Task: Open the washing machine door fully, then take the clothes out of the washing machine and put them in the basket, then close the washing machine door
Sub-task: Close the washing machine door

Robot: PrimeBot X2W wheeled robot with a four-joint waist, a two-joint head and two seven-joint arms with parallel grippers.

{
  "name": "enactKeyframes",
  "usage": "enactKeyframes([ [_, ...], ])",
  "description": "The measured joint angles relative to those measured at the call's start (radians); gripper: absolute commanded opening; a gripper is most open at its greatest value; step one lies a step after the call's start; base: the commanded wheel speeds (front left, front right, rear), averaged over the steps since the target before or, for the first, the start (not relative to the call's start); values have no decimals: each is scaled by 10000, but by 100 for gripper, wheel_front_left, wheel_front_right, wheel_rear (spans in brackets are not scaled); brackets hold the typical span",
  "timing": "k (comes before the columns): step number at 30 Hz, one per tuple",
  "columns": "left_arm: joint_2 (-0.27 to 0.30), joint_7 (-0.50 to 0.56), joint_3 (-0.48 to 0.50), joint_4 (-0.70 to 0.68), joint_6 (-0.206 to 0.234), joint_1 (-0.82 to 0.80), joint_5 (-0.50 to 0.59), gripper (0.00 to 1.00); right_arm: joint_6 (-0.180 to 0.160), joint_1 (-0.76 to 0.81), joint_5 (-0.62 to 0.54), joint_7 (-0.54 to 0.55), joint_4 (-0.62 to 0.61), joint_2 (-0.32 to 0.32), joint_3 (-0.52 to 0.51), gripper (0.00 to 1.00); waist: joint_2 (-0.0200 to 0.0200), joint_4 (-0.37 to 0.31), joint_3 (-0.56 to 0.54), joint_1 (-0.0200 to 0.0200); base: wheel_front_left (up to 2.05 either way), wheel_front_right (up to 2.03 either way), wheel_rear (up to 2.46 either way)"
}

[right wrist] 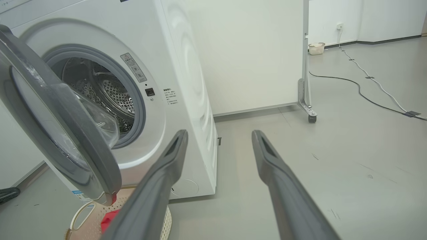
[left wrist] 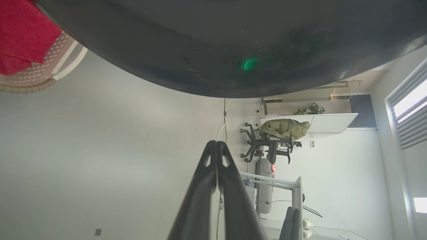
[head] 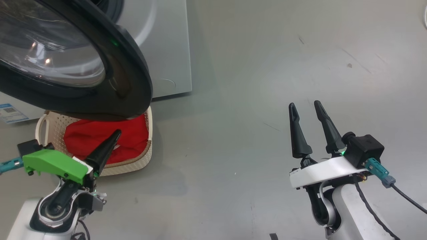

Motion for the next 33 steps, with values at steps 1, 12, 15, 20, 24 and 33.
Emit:
enactKeyframes([
  [1, 105, -81, -73, 0, -128, 110, 251, 0, 6, 14, -35, 0, -2, -19, -33, 100, 0, 101, -48, 0, 0, 0, 0],
  [12, 1235, -1450, -817, -201, -1283, 881, 3720, 0, 52, 396, -205, -2, -19, -276, -278, 100, 0, 1283, -569, 0, 0, 0, 0],
  [15, 1384, -2077, -863, -251, -1327, 1019, 4631, 0, 52, 446, -219, -2, -27, -290, -322, 100, 0, 1601, -706, 0, 0, 0, 0],
  [20, 1503, -3179, -966, -395, -1348, 1185, 5963, 0, 92, 683, -249, -2, -33, -316, -351, 100, 0, 2090, -926, 0, 0, 0, 0],
  [24, 1639, -4174, -1078, -474, -1348, 1262, 7252, 0, 96, 802, -282, -2, -31, -334, -374, 100, 0, 2439, -1076, 0, 0, 0, 0],
  [33, 2291, -6092, -1149, -439, -986, 1727, 9745, 0, 186, 806, -295, -2, -46, -278, -228, 100, 0, 2904, -1269, 0, 0, 0, 0],
])
